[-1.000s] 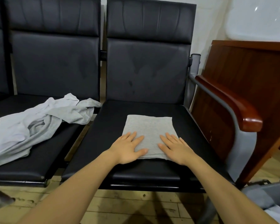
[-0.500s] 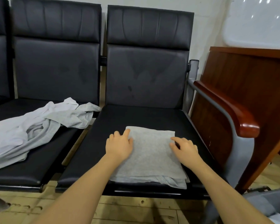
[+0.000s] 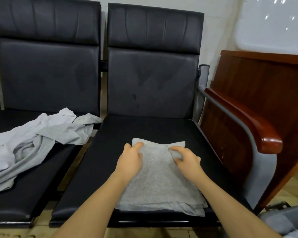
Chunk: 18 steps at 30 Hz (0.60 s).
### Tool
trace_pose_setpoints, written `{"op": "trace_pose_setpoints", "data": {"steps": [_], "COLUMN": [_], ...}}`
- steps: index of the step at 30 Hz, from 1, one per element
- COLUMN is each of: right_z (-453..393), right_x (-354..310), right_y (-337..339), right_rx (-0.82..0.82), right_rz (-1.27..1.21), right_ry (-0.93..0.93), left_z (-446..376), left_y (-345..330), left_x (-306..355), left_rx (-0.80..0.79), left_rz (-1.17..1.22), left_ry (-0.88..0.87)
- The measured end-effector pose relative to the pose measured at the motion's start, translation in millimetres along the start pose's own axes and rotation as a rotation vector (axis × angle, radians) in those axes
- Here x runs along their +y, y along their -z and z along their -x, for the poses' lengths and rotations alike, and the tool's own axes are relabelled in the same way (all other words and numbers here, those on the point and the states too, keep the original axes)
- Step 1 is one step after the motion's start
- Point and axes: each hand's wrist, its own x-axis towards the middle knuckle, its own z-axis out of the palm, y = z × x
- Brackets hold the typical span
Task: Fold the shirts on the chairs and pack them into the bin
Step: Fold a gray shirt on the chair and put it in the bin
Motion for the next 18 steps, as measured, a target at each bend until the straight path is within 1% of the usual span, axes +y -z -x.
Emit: {"op": "trace_pose_setpoints", "data": {"steps": [5, 10, 13, 18], "right_z": [13.6, 40.9, 54.0, 74.9], "right_x": [-12.5, -24.0, -28.6, -19.8], "right_y": [14.8, 47.6, 73.8, 115.7], "right_rx": [0.171, 0.353, 0.425, 0.566], "right_rz": [-0.143, -0.162, -0.11, -0.081], "right_ry": [0.035, 0.173, 0.211, 0.2], "left_z": [4.8, 13.6, 16.3, 15.1], "left_y": [10.2, 24.9, 37.6, 42.2], "left_x": [14.9, 36.0, 56.1, 101.1], "left_rx": [0.127, 0.218, 0.231, 0.2], "left_rz": [0.112, 0.27, 0.319, 0.345], "left_ry": [-0.093, -0.258, -0.388, -0.587]}}
